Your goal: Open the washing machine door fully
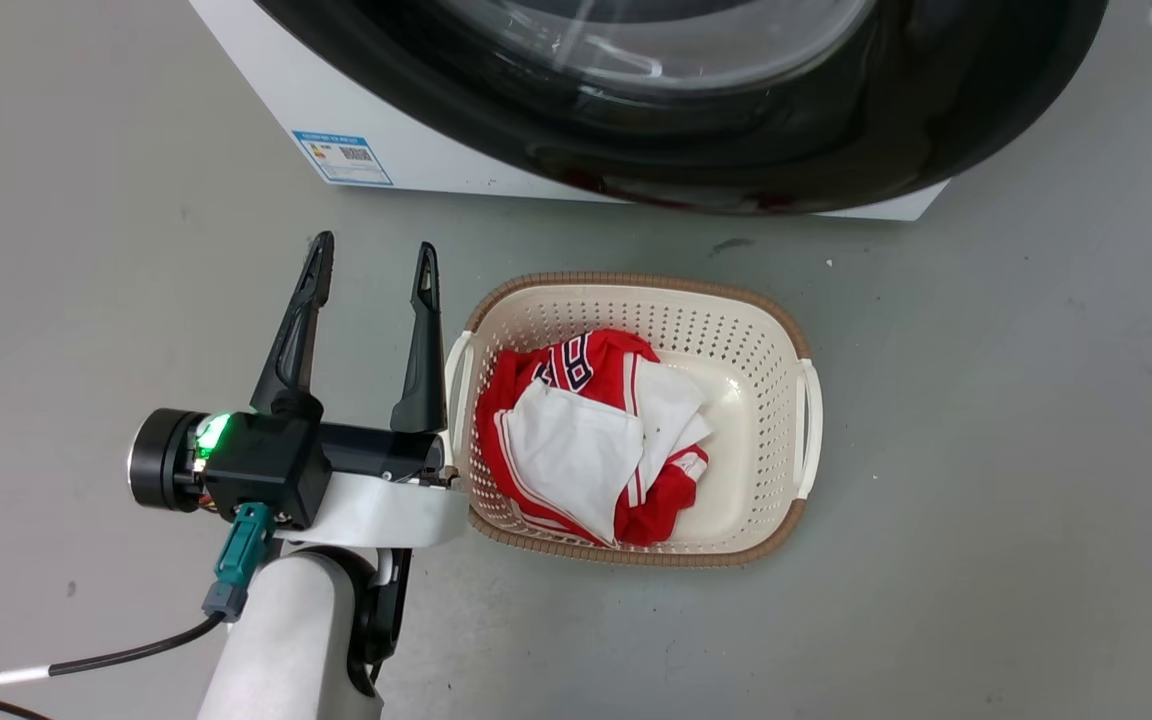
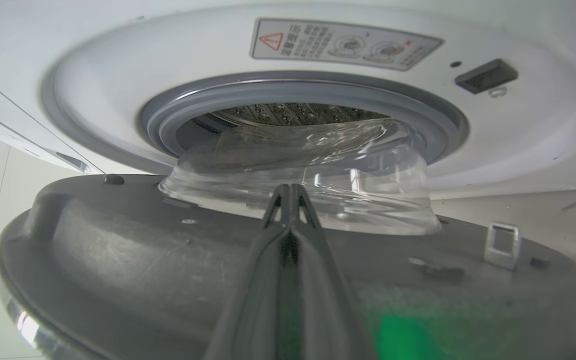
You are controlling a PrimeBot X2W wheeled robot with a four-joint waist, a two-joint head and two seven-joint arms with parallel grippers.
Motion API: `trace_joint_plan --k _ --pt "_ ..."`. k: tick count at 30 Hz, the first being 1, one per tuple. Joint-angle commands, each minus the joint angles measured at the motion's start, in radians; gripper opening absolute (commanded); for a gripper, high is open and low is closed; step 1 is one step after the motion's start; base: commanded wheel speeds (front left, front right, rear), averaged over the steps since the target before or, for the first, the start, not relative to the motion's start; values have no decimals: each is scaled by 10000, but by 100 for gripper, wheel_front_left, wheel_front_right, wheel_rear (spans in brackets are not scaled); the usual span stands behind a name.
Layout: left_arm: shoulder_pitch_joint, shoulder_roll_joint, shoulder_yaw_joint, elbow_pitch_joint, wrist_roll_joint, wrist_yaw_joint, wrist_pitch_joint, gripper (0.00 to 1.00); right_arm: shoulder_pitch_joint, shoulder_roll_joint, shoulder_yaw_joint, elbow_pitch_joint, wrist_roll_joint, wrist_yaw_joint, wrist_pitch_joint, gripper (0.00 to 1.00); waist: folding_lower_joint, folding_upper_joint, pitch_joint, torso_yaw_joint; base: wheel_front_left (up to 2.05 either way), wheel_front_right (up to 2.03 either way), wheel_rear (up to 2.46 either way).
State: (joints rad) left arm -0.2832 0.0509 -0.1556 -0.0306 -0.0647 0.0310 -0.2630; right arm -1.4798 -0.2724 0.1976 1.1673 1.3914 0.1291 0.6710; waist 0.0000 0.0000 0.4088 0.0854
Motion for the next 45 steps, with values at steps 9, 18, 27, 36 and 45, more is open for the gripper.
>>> trace_joint_plan --k 9,18,27,36,45 --pt "530 -8 182 358 43 -87 -25 100 1772 303 167 -971 406 25 1404 0 0 0 -1116 -121 0 0 0" --pt "1457 -10 428 598 62 -255 -26 100 3939 720 272 -2129 858 25 2243 0 0 0 -2473 -230 0 0 0" --pt "2201 -10 660 686 175 -468 -26 100 5694 1316 532 -3418 1157 25 2844 0 0 0 -3222 -236 0 0 0" --pt "2349 -10 704 713 49 -474 -26 100 6879 1976 1057 -4783 1353 25 3208 0 0 0 -3419 -166 0 0 0" --pt "2397 -10 585 716 -40 -426 -24 100 7724 2208 1840 -6074 1554 25 3196 0 0 0 -3493 -48 0 0 0"
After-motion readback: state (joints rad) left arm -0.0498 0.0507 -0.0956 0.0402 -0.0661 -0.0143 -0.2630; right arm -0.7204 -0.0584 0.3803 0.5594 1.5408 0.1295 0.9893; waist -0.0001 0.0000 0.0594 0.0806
